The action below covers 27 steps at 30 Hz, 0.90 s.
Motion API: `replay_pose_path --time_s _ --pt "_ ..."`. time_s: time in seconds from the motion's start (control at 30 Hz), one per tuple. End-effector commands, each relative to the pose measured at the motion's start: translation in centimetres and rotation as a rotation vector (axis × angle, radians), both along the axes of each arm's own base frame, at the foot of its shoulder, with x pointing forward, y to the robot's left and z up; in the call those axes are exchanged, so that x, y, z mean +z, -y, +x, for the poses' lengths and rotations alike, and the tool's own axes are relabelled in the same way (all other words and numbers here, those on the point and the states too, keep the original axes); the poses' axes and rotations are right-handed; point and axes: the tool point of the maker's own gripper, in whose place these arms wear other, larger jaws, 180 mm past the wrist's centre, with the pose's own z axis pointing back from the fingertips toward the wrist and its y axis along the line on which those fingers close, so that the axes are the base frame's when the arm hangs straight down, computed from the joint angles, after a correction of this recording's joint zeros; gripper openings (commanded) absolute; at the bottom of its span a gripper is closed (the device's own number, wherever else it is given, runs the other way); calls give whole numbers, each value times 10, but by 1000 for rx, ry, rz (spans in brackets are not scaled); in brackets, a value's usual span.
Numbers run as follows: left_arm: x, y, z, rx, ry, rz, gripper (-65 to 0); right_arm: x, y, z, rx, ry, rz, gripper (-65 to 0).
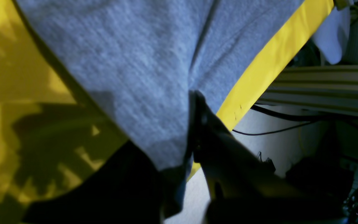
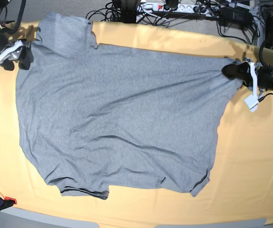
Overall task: Layout the t-shirt on the table in an organized manner, then fold the t-shirt properly
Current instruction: 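Hold the shirt with both grippers and pull it taut between them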
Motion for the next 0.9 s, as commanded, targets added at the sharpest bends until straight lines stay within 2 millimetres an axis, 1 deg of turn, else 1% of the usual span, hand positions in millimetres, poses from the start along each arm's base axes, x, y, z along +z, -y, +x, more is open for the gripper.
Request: replay_pose_path --time_s 0.0,0.1,0.13,0.2,0.27,0.33,0.43,0.5,0.57,0.63,0.67,0.7,0.8,0.83,0.87 --pt "12 -6 7 -5 33 14 -650 7 3 5 -12 33 -15 -277" --pt "11 -8 7 -6 32 25 -650 -5 10 6 -73 12 -9 -277" --pt "11 -8 7 -7 31 28 -650 -11 16 5 -105 4 -3 -277" --pt "11 -8 7 -7 31 28 -650 -27 29 1 -179 -25 13 -277" --pt "11 -8 7 -7 31 28 -650 -43 31 -2 -215 -53 71 -277" --pt "11 -8 7 -7 31 28 -650 -54 27 -2 -222 -63 144 -277" --pt "11 -8 7 -6 31 27 -650 -62 12 2 -195 -49 273 -277" --pt "11 -8 7 -6 31 28 -650 -59 -4 3 -139 -31 363 -277" --pt "11 -8 7 -6 31 27 -650 -56 -17 1 -71 -28 407 -277" --pt "11 -8 7 -6 32 27 -650 -54 -23 -1 -22 -33 414 -281" --pt "11 -8 7 -6 32 27 -650 -54 -23 -1 -11 -33 408 -311" --pt "11 -8 7 -6 32 27 -650 -53 -22 -1 -1 -31 400 -366" --pt "13 -7 8 -5 36 16 -650 -48 -14 0 19 -28 365 -586" --pt "14 -7 9 -5 39 16 -650 -46 -10 -1 23 -27 348 -636" --pt "14 -7 10 -5 42 16 -650 -43 -5 -2 22 -25 331 -650"
